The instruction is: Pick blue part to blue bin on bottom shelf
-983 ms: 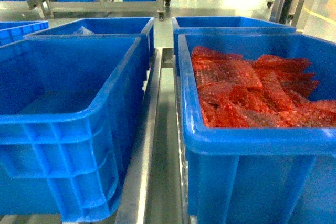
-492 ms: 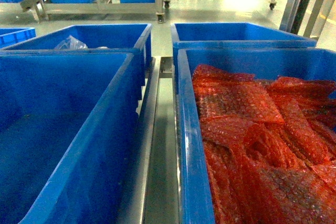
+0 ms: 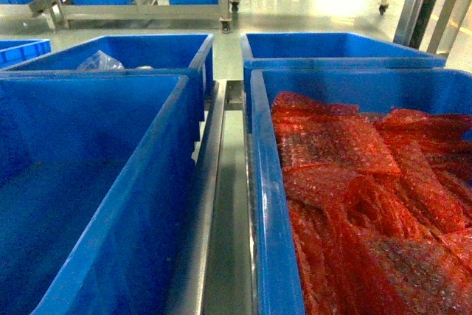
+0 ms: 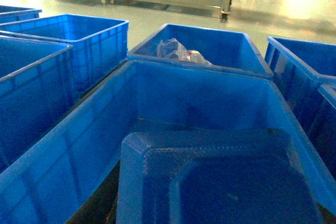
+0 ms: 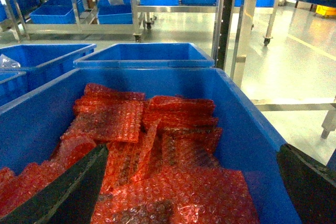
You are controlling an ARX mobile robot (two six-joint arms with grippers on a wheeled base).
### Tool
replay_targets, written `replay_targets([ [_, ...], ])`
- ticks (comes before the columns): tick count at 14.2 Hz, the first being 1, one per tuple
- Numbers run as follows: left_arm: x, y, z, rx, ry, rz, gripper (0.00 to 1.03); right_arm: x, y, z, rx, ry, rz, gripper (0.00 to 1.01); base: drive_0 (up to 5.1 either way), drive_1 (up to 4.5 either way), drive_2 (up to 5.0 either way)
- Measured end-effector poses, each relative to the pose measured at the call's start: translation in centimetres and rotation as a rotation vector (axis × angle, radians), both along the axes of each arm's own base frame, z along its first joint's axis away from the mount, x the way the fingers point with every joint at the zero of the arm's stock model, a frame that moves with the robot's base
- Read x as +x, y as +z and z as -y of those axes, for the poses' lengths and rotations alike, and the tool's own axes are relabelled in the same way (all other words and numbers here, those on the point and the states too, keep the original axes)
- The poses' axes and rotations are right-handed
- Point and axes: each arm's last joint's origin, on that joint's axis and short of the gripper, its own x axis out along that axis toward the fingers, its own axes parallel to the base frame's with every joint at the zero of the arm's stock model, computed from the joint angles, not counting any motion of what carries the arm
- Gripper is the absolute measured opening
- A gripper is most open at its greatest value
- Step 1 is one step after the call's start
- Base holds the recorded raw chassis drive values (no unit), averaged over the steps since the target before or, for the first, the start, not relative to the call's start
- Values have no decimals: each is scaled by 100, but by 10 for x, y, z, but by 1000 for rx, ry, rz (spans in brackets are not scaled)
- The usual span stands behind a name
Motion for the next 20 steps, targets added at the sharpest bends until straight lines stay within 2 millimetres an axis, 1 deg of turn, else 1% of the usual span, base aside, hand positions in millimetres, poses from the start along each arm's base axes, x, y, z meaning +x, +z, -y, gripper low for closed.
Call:
replay_targets([
  [20, 0, 0, 0, 0, 0, 0, 44, 0, 0, 0, 0, 0, 0, 98, 0, 0, 0],
])
